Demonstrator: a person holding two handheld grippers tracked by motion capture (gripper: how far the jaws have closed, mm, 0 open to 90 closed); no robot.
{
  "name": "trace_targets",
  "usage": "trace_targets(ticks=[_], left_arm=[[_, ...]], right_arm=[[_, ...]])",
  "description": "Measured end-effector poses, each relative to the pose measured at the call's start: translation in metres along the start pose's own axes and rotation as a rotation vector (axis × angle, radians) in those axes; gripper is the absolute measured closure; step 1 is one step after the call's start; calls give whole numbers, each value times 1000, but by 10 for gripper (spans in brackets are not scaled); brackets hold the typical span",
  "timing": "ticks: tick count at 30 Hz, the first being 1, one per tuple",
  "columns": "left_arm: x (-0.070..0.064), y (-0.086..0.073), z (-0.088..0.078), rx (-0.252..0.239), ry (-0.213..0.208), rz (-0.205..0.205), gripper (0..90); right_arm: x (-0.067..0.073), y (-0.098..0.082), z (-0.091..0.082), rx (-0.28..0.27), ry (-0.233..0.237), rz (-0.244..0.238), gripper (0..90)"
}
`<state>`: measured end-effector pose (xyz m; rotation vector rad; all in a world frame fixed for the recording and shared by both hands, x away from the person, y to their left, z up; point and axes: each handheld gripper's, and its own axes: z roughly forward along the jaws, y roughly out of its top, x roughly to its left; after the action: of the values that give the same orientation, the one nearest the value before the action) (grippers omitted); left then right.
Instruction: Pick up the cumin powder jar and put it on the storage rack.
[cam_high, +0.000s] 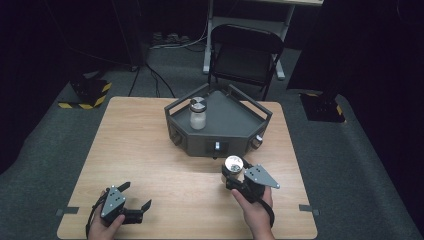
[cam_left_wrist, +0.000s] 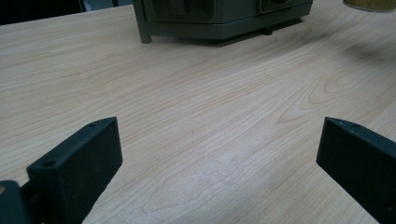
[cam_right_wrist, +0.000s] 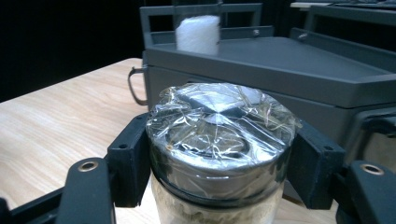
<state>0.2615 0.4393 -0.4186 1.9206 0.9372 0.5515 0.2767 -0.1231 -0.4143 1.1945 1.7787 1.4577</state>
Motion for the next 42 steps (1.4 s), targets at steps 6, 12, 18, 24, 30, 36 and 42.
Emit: trace_targets(ticks=[6,12,18,24,30,36,42], left_arm=[[0,0,0,0,-1,4,6],[1,0,0,0,-6,1,6],[1,0,0,2,-7,2,6],[1,0,0,0,-8,0,6],[1,0,0,-2,-6,0,6],[2,0,0,-2,-7,3,6],[2,0,0,-3,-7,1,6]], right_arm=[[-6,4,-7,-6,-30,4,327],[-12,10,-10,-7,-51,2,327],[-16,19,-12,-12,-66,-5,327],[-21,29,-12,-21,-77,-2,328],[-24,39,-10,-31,-82,13,328],[-25,53,-6,-38,-92,-3,327],[-27,68,-1,-48,-100,-6,328]])
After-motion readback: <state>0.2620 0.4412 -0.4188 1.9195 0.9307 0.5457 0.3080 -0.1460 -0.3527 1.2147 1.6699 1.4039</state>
